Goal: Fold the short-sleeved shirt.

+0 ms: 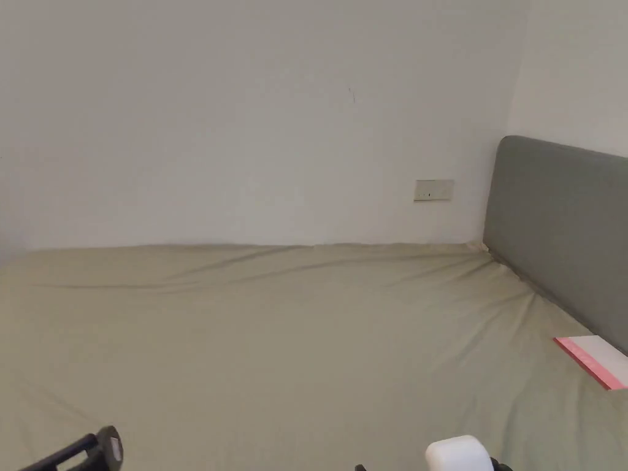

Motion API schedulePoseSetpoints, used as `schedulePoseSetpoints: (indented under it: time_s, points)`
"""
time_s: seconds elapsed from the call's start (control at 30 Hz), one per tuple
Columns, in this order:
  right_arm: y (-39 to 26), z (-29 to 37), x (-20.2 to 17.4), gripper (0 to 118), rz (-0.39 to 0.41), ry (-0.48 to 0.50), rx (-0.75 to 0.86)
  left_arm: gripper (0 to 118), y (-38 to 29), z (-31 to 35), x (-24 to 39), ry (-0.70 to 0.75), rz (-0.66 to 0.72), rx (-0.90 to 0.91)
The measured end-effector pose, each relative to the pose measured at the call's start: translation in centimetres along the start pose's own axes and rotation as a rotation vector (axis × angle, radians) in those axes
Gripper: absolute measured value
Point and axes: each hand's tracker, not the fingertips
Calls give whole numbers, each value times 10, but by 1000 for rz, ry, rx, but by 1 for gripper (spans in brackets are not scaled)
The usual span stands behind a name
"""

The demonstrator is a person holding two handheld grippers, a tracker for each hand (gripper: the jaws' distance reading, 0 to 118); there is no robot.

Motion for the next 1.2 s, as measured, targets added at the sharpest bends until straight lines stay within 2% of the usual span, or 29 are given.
schedulePoseSetpoints:
  time_s: [0.13,0.33,0.5,0.6,0.73,0.87,0.93,1.13,1.2]
  points:
    - [-2,8,16,108,-29,12,-1,118,-20,-2,30,-139,-31,-9]
    - [-8,16,40,108,-121,13,-5,118,-25,4,54,21,-105,-16]
    - [-10,18,46,108,-160,17,-7,118,-25,5,57,40,-110,-33]
    - [-9,18,45,108,-152,25,-8,118,-23,5,59,48,-85,-74]
    - [-6,17,40,108,-128,24,3,118,-26,2,64,127,-151,-76]
    - [-5,18,37,108,-115,32,8,118,-30,0,67,137,-180,-71]
    - [-4,18,36,108,-106,29,8,118,-31,-1,69,216,-192,-45]
    - [-5,20,37,107,-90,10,14,118,-31,6,73,189,-202,-53]
    - [-5,19,39,107,-93,4,10,118,-35,15,76,177,-246,0]
